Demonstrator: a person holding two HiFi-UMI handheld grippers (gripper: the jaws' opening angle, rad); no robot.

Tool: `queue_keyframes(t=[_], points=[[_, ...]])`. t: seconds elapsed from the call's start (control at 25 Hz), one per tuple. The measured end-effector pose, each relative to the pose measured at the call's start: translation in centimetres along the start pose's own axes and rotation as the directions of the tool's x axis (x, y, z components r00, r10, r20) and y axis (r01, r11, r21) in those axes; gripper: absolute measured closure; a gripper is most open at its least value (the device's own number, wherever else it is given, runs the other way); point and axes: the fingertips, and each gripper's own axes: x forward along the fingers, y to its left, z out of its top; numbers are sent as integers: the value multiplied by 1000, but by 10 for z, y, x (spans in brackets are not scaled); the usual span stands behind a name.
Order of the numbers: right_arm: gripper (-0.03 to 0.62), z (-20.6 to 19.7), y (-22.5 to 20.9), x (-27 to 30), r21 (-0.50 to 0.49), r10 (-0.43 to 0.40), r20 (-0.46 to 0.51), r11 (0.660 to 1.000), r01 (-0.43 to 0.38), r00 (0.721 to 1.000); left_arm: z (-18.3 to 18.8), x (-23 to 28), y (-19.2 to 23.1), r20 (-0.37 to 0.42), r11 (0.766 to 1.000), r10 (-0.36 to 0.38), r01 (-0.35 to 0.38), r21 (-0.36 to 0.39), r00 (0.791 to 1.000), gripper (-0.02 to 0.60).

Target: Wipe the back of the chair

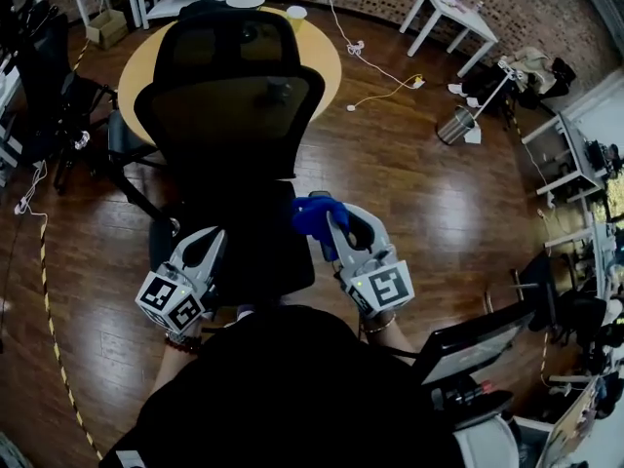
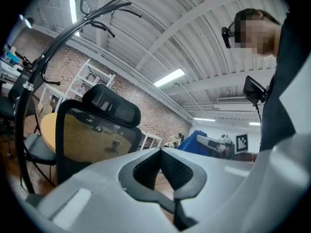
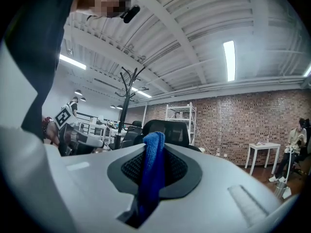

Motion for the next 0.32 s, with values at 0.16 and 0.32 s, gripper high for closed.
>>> queue_keyframes(t=[0.16,0.32], points=[[552,6,0,-5,-7,41,7,999,-41,999,4,12,-18,29,1000,-26,26,-15,999,575],[553,13,-11,-20,-4,61,9,998,-61,998,4,25,-43,35,999,-33,34,-20,999,575]])
